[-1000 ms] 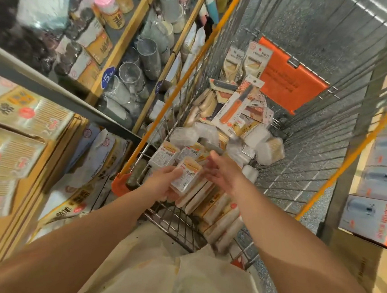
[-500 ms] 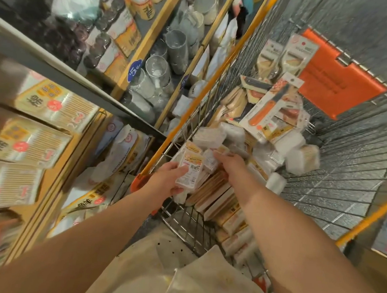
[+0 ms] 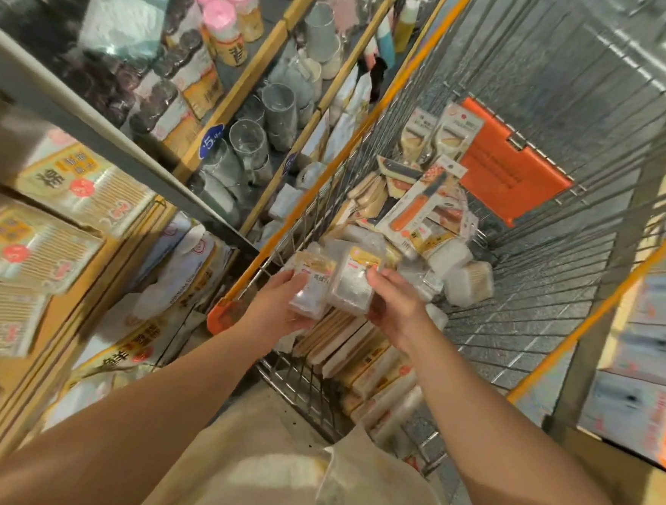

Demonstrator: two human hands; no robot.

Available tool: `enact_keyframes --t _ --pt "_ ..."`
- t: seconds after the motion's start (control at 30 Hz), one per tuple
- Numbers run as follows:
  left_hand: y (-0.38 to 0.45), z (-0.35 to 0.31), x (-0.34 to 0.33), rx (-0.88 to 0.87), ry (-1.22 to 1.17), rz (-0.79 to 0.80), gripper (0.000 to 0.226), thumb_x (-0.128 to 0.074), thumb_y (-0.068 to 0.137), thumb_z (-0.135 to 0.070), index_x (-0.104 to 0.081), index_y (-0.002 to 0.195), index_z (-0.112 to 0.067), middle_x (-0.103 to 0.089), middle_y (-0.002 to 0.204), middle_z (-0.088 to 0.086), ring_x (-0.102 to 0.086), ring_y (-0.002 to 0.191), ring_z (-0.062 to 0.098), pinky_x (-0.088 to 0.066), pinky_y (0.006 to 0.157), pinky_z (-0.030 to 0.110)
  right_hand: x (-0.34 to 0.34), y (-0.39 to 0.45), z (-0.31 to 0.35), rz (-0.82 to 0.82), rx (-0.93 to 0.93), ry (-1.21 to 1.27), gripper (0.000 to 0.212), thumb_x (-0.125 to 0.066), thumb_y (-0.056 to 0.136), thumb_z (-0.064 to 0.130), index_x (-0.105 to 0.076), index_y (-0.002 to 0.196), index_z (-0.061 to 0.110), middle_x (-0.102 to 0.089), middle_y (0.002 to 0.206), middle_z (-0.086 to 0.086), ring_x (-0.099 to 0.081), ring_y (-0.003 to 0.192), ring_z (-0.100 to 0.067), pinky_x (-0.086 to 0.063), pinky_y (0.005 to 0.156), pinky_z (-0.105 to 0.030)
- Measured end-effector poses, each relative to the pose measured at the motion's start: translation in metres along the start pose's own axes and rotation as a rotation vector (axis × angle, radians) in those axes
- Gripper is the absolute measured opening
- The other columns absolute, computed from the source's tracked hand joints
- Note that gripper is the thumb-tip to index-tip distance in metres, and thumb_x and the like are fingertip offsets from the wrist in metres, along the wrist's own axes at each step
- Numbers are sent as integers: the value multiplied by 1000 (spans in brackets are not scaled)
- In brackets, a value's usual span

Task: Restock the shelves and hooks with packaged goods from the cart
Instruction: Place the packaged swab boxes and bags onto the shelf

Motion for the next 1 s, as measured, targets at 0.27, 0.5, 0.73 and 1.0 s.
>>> enact_keyframes --t 0.27,0.5,0.73,1.0 --pt "-29 8 -5 -81 -29 15 47 -58 93 -45 -51 135 -25 -65 126 9 -65 111 28 -58 76 40 -42 -26 -1 113 1 -309 37 -69 88 30 -62 120 13 -73 108 -9 -69 100 -29 -58 86 -47" --pt "-58 1 38 -223 -3 -66 50 -65 91 -18 -42 135 -20 -64 119 8 -67 102 26 -57 81 40 -84 -32 -12 216 -72 -287 27 -62 94 33 -62 115 16 -72 108 -11 -71 98 -30 -55 92 -51" --pt "-85 -27 91 -396 -20 -170 9 -53 97 -14 -61 99 -11 -69 89 11 -69 65 12 -53 55 28 -82 -2 -21 100 -80 -193 33 -51 98 43 -60 109 13 -58 100 -7 -57 95 -26 -50 87 -40" --pt "-85 -27 102 -363 -93 -115 7 -60 93 -20 -56 99 -19 -66 93 7 -69 75 13 -57 66 28 -82 50 -60 -104 -342 -303 68 -63 89 52 -45 139 9 -57 124 -14 -57 115 -29 -46 85 -38"
Point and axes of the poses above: each hand's wrist, its own y-axis towards the middle knuckle, its own x-axis out of the back of the hand, z = x × y, the point moved 3 cm from there along y, towards the middle knuckle
